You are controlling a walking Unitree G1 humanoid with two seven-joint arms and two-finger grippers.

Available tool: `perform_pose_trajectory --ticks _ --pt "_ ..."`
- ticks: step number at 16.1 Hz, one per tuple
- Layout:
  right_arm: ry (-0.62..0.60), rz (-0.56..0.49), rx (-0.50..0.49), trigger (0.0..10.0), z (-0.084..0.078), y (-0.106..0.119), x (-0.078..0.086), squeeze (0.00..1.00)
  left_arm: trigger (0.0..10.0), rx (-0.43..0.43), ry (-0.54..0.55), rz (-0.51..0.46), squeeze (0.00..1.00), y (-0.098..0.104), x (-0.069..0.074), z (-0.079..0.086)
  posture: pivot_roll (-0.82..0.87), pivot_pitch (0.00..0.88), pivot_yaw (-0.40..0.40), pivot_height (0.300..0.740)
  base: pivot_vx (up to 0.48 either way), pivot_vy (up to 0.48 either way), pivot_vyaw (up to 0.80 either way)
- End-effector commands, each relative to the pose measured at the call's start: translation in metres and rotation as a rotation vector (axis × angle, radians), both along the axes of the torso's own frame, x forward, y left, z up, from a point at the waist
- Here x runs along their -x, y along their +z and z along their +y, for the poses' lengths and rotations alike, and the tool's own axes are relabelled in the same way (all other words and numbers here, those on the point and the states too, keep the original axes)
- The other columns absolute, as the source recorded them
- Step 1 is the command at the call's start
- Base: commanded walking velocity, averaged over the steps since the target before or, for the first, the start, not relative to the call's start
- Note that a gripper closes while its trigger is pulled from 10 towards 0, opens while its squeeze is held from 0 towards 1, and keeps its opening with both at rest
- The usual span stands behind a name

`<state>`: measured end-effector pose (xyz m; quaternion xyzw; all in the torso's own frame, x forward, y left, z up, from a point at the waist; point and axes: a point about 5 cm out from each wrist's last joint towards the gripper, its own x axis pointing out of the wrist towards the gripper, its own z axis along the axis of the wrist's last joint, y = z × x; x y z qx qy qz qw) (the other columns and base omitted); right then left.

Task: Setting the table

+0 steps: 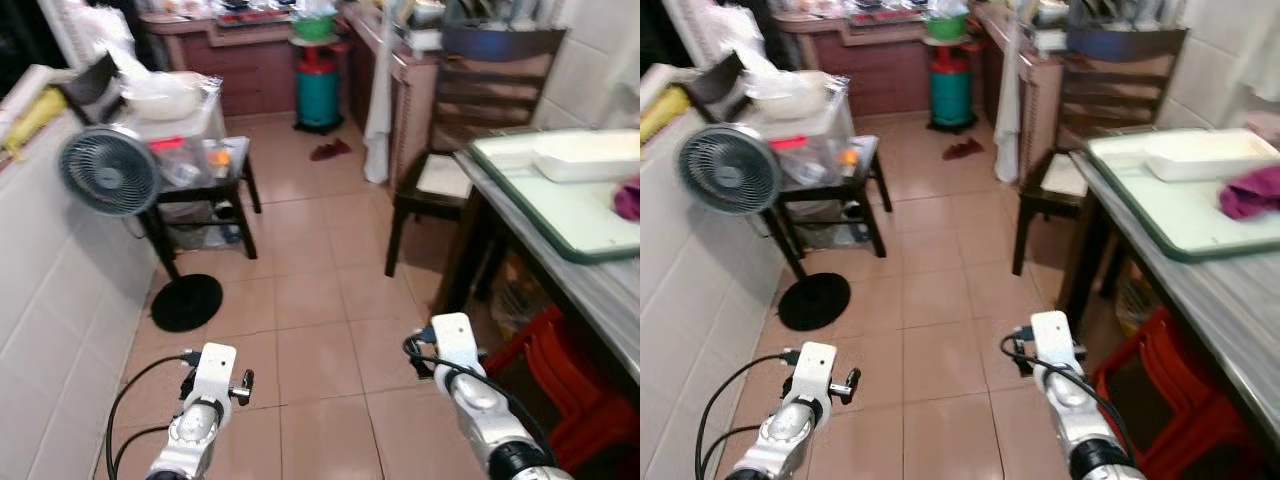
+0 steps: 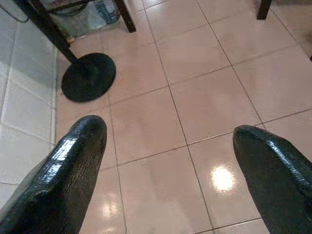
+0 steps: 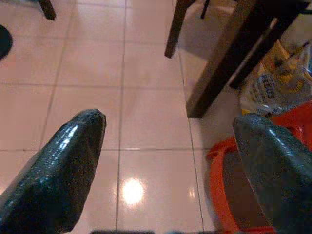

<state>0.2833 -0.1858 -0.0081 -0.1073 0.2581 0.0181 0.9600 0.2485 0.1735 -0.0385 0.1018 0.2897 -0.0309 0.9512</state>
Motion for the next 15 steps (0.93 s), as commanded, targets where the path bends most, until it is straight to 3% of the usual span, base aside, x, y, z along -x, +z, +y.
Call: perform_pose_trajectory --ticks 1,3,5,7,8,10,12,15 --pt "0.051 0.018 0.002 10.0 0.007 0.000 -0.002 0.00 10.0 -0.031 0.001 0.043 0.00 -0.002 0.002 0.011 -0.10 0.000 0.094 0.740 0.000 0.000 0.00" --pt "0.132 0.112 0.040 10.0 0.009 -0.019 0.015 0.00 10.0 -0.083 -0.022 0.136 0.00 -0.013 0.016 0.021 -0.11 0.000 0.088 0.740 0.000 0.000 0.00" --pt "0.125 0.161 0.043 10.0 0.013 -0.030 0.027 0.00 10.0 -0.113 -0.002 0.186 0.00 -0.020 0.026 0.028 -0.11 0.000 0.088 0.740 0.000 0.000 0.00" --pt "0.094 0.225 0.040 10.0 0.013 -0.042 0.042 0.00 10.0 -0.122 0.050 0.215 0.00 -0.025 0.036 0.035 -0.11 0.000 0.095 0.740 0.000 0.000 0.00" --pt "0.047 0.283 0.072 10.0 0.006 -0.053 0.058 0.00 10.0 -0.151 0.068 0.259 0.00 -0.031 0.047 0.039 -0.11 0.000 0.093 0.740 0.000 0.000 0.00" --pt "-0.030 0.338 0.058 10.0 -0.003 -0.060 0.072 0.00 10.0 -0.187 0.072 0.298 0.00 -0.035 0.056 0.042 -0.11 0.000 0.079 0.740 0.000 0.000 0.00" --pt "0.029 0.373 0.071 10.0 -0.002 -0.066 0.082 0.00 10.0 -0.187 0.138 0.298 0.00 -0.036 0.059 0.045 -0.10 0.000 0.065 0.740 0.000 0.000 0.00" --pt "-0.023 0.376 0.027 10.0 -0.010 -0.065 0.082 0.00 10.0 -0.187 0.143 0.302 0.00 -0.036 0.058 0.045 -0.10 0.000 0.065 0.740 0.000 0.000 0.00"
